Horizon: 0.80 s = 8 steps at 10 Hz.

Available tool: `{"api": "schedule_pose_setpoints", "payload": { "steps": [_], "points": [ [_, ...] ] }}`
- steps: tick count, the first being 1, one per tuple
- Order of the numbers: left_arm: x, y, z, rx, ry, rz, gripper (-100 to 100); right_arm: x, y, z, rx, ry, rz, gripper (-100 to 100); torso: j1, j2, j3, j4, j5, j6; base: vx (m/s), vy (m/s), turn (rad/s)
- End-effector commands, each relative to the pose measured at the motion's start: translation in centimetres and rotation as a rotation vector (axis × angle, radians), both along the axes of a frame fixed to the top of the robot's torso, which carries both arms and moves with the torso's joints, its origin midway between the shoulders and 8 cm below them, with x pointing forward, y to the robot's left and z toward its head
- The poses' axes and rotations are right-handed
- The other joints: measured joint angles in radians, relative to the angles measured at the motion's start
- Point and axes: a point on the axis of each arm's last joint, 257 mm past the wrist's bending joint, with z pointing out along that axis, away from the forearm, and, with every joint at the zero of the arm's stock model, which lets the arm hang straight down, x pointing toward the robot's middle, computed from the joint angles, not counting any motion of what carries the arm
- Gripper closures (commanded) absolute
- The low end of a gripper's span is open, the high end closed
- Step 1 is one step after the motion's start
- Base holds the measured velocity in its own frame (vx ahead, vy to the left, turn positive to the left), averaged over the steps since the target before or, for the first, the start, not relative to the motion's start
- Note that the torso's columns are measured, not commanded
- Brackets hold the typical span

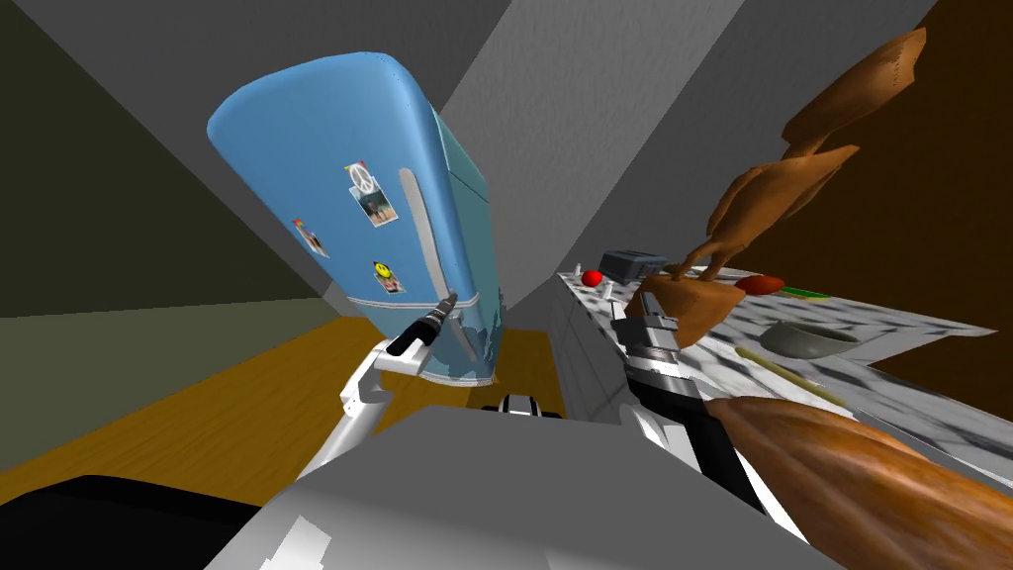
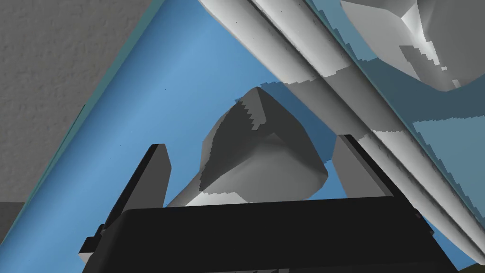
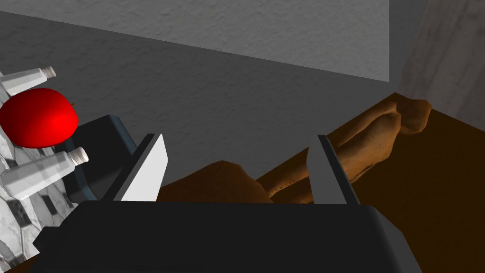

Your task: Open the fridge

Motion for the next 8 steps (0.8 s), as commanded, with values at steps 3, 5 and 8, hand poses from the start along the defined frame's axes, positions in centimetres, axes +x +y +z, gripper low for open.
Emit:
{"api": "schedule_pose_setpoints", "payload": {
  "steps": [3, 5, 8],
  "points": [
    [-0.7, -2.4, 0.0, 0.006, 0.002, -0.061, 100, 0.0, 0.0, 0.0, 0.000, 0.000, 0.000, 0, 0.001, 0.011, 0.007, 0.003, 0.001, -0.001, -0.172, 0.175, -0.077],
    [-1.4, -5.0, 0.2, 0.011, -0.001, -0.124, 100, 0.0, 0.0, 0.0, 0.000, 0.000, 0.000, 0, 0.007, 0.004, 0.003, 0.005, 0.000, -0.008, -0.258, 0.241, -0.066],
    [-2.9, -8.7, 0.5, 0.012, -0.003, -0.218, 100, 0.0, 0.0, 0.0, 0.000, 0.000, 0.000, 0, 0.004, 0.004, 0.002, 0.006, -0.001, -0.008, -0.314, 0.297, -0.080]
  ]
}}
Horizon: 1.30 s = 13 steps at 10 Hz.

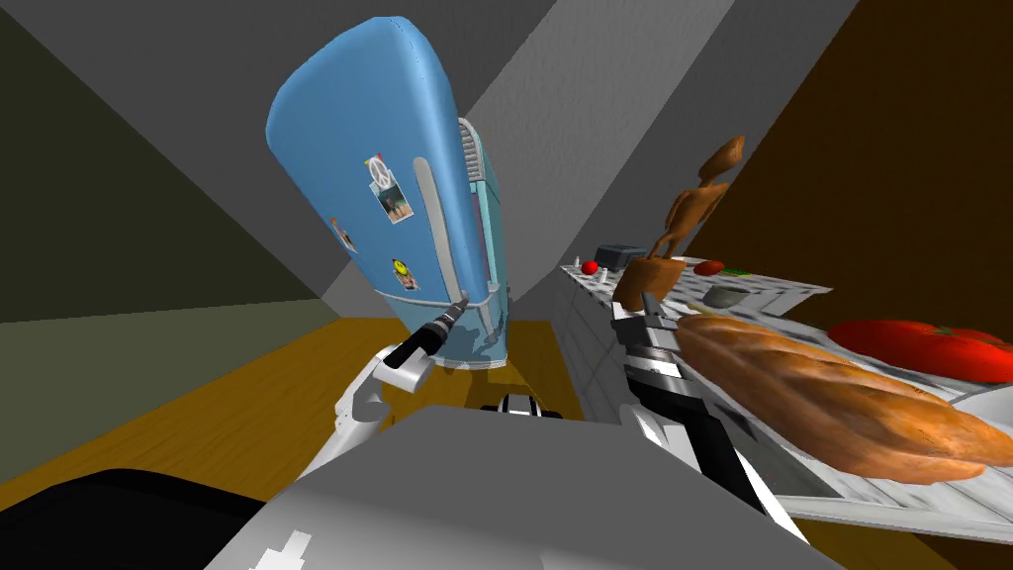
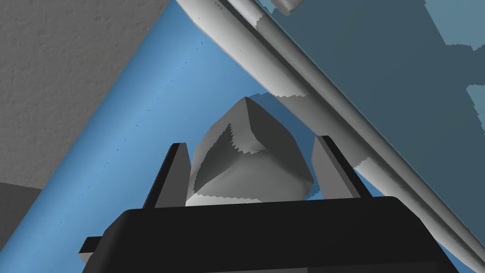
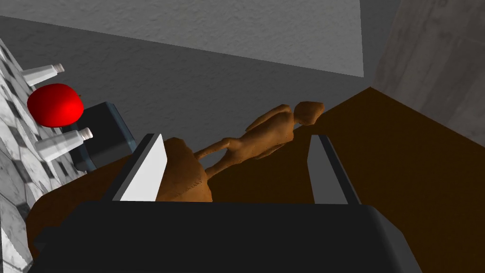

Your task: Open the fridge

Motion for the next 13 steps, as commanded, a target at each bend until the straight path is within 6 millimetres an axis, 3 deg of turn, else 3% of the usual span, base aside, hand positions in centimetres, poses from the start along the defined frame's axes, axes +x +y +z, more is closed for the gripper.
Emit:
{"api": "schedule_pose_setpoints", "payload": {
  "steps": [1, 4, 5, 6, 8, 13],
  "points": [
    [-1.3, -2.8, 1.1, 0.005, -0.021, -0.077, 100, 0.0, 0.0, 0.0, 0.000, 0.000, 0.000, 0, -0.001, -0.004, -0.003, 0.001, -0.001, 0.000, -0.282, 0.259, -0.081],
    [-2.5, -5.2, 1.3, 0.000, -0.022, -0.139, 100, 0.0, 0.0, 0.0, 0.000, 0.000, 0.000, 0, -0.008, -0.004, -0.003, 0.001, -0.003, 0.003, -0.246, 0.225, -0.043],
    [-2.1, -4.7, 0.1, -0.001, 0.005, -0.121, 100, 0.0, 0.0, 0.0, 0.000, 0.000, 0.000, 0, -0.011, -0.003, -0.003, 0.000, -0.004, 0.005, -0.101, 0.081, -0.023],
    [-2.5, -5.8, 0.0, -0.001, 0.009, -0.153, 100, 0.0, 0.0, 0.0, 0.000, 0.000, 0.000, 0, -0.016, -0.008, -0.005, -0.003, -0.004, 0.005, -0.106, 0.163, -0.062],
    [-2.8, -6.8, 0.1, 0.000, 0.007, -0.181, 100, 0.0, 0.0, 0.0, 0.000, 0.000, 0.000, 0, -0.003, -0.001, 0.000, -0.003, 0.001, 0.007, -0.165, 0.255, -0.123],
    [-3.8, -9.7, 0.4, 0.001, 0.000, -0.263, 100, 0.0, 0.0, 0.0, 0.000, 0.000, 0.000, 0, -0.002, -0.008, -0.005, -0.002, 0.000, 0.003, -0.141, 0.201, -0.069]
  ]
}}
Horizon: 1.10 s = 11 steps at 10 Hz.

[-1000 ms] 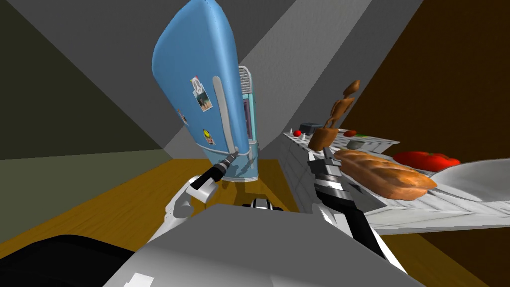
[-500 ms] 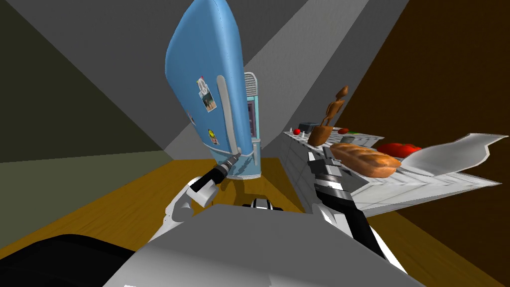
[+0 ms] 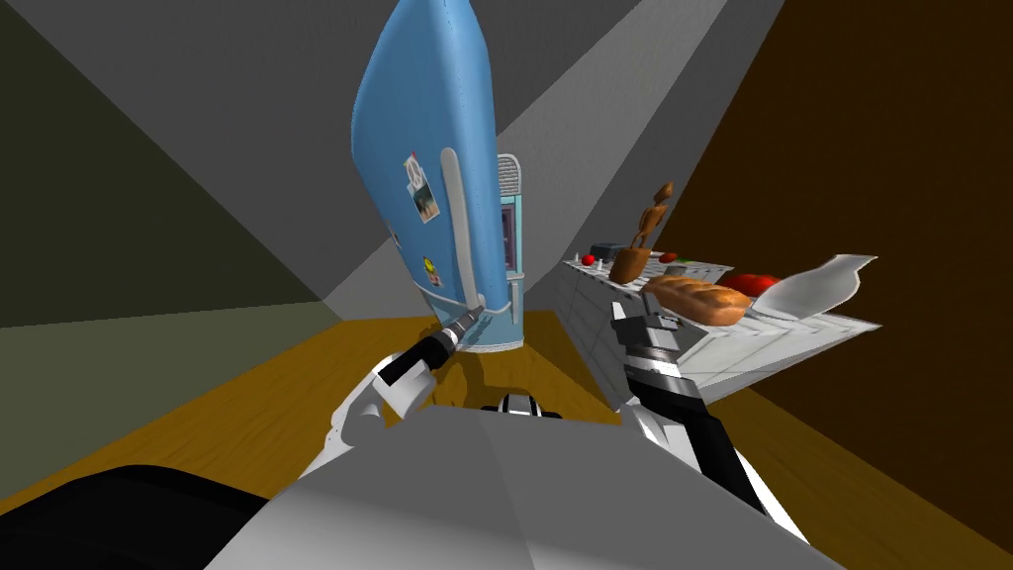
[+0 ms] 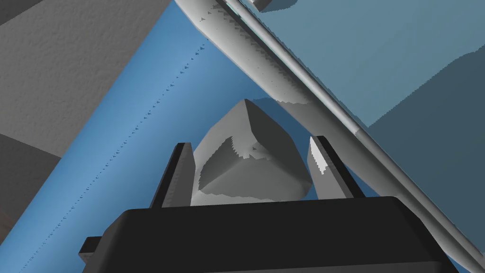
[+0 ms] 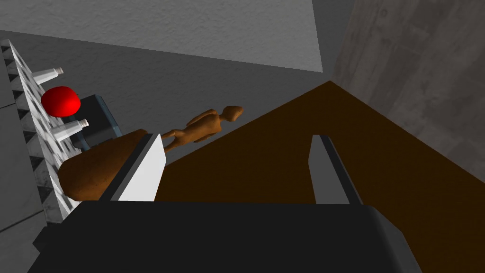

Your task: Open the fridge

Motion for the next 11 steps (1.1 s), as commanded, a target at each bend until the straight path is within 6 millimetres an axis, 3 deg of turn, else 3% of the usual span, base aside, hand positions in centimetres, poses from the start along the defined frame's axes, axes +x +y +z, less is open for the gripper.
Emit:
{"api": "schedule_pose_setpoints", "payload": {
  "steps": [1, 5, 10, 11],
  "points": [
    [-0.1, -0.9, 1.0, 0.002, -0.028, -0.026, 100, 0.0, 0.0, 0.0, 0.000, 0.000, 0.000, 0, 0.001, 0.001, 0.000, 0.000, 0.000, 0.001, -0.119, 0.194, -0.061],
    [-1.3, -3.7, 1.4, -0.001, -0.035, -0.107, 100, 0.0, 0.0, 0.0, 0.000, 0.000, 0.000, 0, 0.007, 0.002, 0.000, 0.002, 0.001, -0.001, -0.152, 0.215, -0.082],
    [-2.2, -5.4, 1.6, -0.005, -0.040, -0.161, 100, 0.0, 0.0, 0.0, 0.000, 0.000, 0.000, 0, -0.006, 0.003, 0.001, 0.002, -0.002, 0.002, -0.160, 0.214, -0.060],
    [-2.3, -5.2, 0.3, -0.001, -0.004, -0.158, 100, 0.0, 0.0, 0.0, 0.000, 0.000, 0.000, 0, -0.005, 0.003, 0.001, 0.002, -0.002, 0.001, -0.054, 0.087, -0.026]
  ]
}}
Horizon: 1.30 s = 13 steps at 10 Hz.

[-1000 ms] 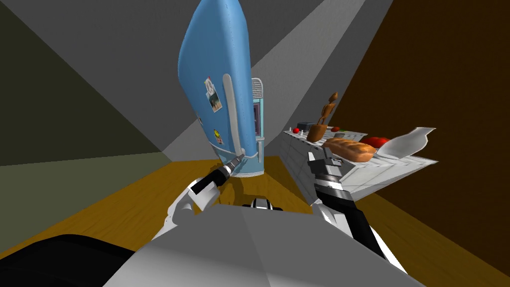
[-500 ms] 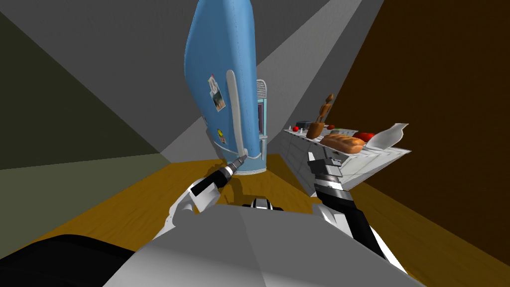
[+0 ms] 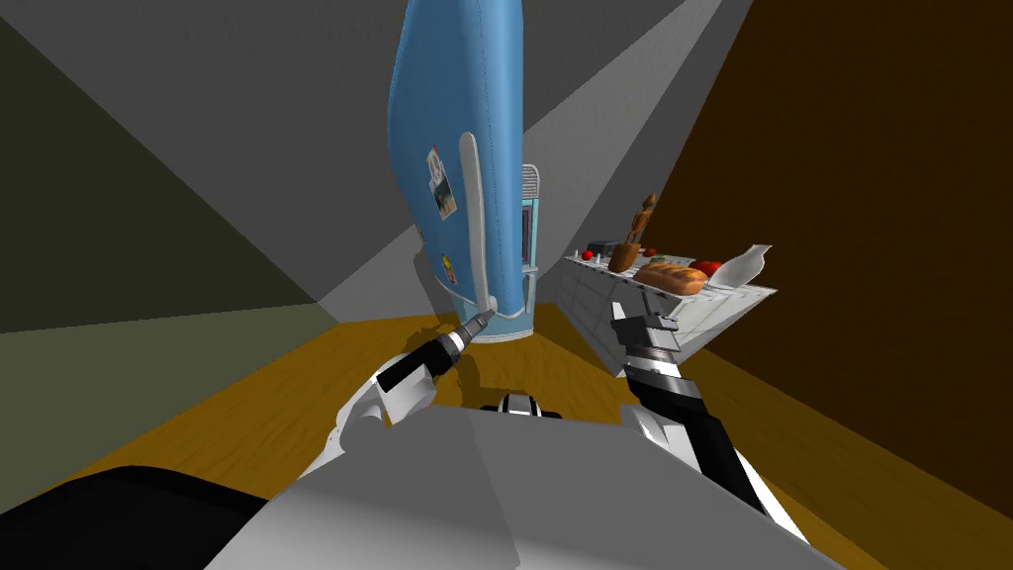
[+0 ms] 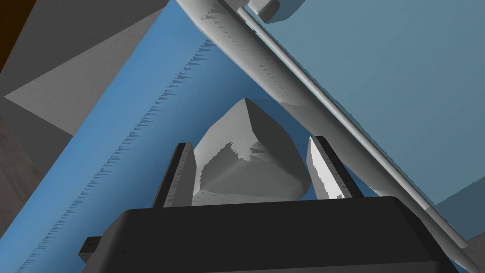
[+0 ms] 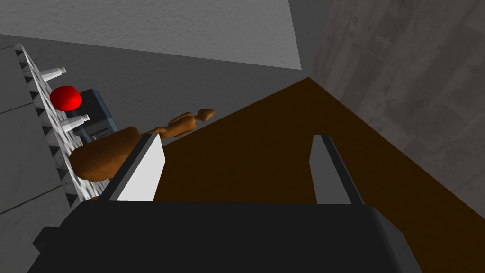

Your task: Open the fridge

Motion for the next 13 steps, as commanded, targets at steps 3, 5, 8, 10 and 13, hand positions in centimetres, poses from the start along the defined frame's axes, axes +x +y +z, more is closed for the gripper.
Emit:
{"api": "schedule_pose_setpoints", "payload": {
  "steps": [3, 5, 8, 10, 13],
  "points": [
    [-0.8, -1.5, 0.1, -0.001, -0.005, -0.050, 100, 0.0, 0.0, 0.0, 0.000, 0.000, 0.000, 0, 0.005, -0.001, 0.002, -0.005, 0.003, 0.001, -0.079, 0.196, -0.100],
    [-1.2, -2.2, 0.3, -0.002, -0.009, -0.074, 100, 0.0, 0.0, 0.0, 0.000, 0.000, 0.000, 0, 0.008, 0.001, 0.003, -0.004, 0.005, 0.001, -0.111, 0.251, -0.119],
    [-2.0, -3.6, 0.6, -0.004, -0.018, -0.121, 100, 0.0, 0.0, 0.0, 0.000, 0.000, 0.000, 0, 0.005, -0.005, -0.003, -0.003, 0.003, -0.001, -0.105, 0.232, -0.076],
    [-2.5, -4.2, 0.8, -0.005, -0.022, -0.144, 100, 0.0, 0.0, 0.0, 0.000, 0.000, 0.000, 0, 0.007, -0.007, -0.005, -0.002, 0.003, -0.002, -0.086, 0.229, -0.085],
    [-3.4, -5.4, 1.0, -0.008, -0.029, -0.189, 100, 0.0, 0.0, 0.0, 0.000, 0.000, 0.000, 0, 0.009, -0.006, -0.004, -0.001, 0.003, -0.002, -0.118, 0.227, -0.095]
  ]
}}
